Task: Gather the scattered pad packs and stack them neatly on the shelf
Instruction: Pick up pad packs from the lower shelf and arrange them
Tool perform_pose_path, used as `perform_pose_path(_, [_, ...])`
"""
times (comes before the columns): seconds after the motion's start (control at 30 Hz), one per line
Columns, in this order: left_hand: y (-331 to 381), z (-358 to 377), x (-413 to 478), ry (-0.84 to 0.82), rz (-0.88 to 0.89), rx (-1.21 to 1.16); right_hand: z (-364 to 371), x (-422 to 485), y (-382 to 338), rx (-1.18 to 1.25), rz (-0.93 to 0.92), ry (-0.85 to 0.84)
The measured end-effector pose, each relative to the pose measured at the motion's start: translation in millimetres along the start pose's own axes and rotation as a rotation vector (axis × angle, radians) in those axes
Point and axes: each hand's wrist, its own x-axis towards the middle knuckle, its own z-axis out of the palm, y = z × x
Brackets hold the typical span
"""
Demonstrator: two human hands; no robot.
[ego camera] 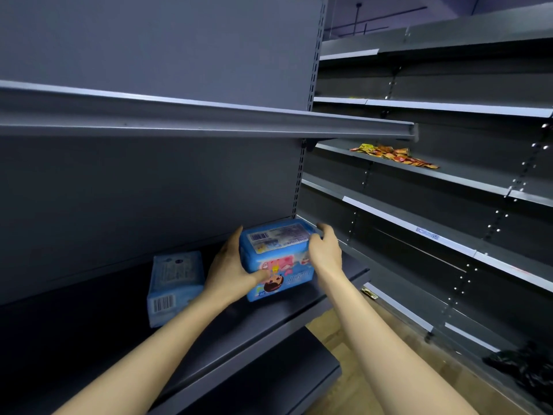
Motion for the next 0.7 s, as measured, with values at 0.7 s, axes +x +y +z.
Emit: perform_pose_path(0.7, [3,4,-3,0.074,-0.06,0.072,-8,-14,9,-0.434,-0.13,-0.214])
